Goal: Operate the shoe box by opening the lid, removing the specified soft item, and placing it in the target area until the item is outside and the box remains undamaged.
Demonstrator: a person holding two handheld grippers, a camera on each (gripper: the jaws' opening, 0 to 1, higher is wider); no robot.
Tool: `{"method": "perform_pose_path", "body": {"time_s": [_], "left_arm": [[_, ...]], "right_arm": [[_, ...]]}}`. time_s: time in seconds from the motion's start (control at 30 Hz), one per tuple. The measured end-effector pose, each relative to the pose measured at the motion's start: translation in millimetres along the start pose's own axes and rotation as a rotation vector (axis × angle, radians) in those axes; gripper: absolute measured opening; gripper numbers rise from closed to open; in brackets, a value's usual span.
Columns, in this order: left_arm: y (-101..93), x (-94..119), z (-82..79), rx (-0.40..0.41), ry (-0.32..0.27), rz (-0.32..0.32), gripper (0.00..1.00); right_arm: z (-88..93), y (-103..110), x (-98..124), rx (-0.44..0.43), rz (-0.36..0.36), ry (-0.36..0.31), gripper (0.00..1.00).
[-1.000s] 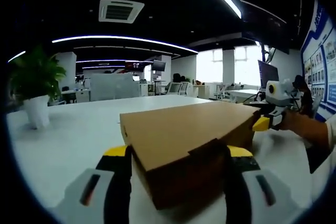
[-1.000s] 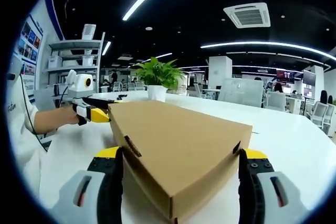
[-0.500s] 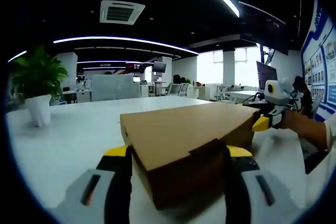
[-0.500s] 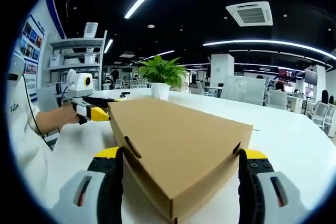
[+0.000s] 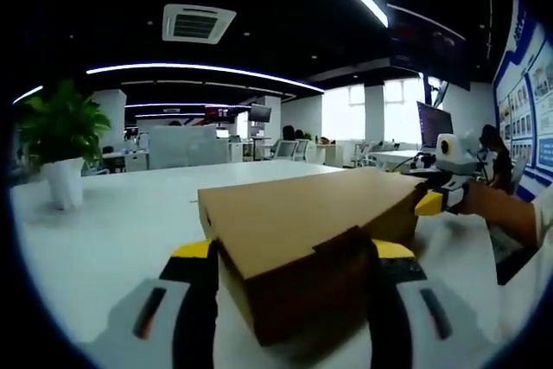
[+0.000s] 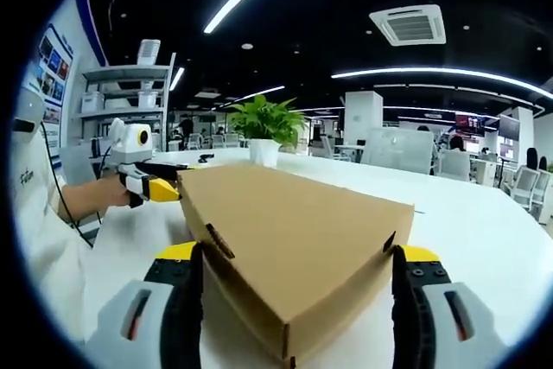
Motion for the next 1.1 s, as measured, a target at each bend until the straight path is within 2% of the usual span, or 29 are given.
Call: {"method": "perform_pose_path", "body": {"time_s": [0.33,0.47,0.57,1.1], "left_arm": [[-1.8,1,-0.1,-0.003,0.009,-0.015,0.71],[-0.6,2,2.0,-0.002,-0.009,-0.010,0.72],[-1.1,0,0.4,-0.004,-0.001,-0.011,0.72],[-3.6,-4,1.3,-0.036,-0.002,-0.013,0.70]], "right_arm": [[0.6,-3,-1,0.000,-0.013,-0.019,0.93],[-2.5,-3,-3,-0.003,-0.009,-0.001,0.94],[-5.2,-2,-4,0.005,0.003,0.030,0.95],[-6.2,-11,-4,0.028,-0.008,0.055,0.96]]}}
Point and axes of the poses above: the point that each gripper's makers call its tool centre point, and the gripper's own axes: x roughly backward along the fingers, y roughly to its left, z roughly out of its underside, the point moved 10 cm from there along x, roughly backward along the fingers, and after that the axes turned 5 degrees about y, right-handed, at the moved point
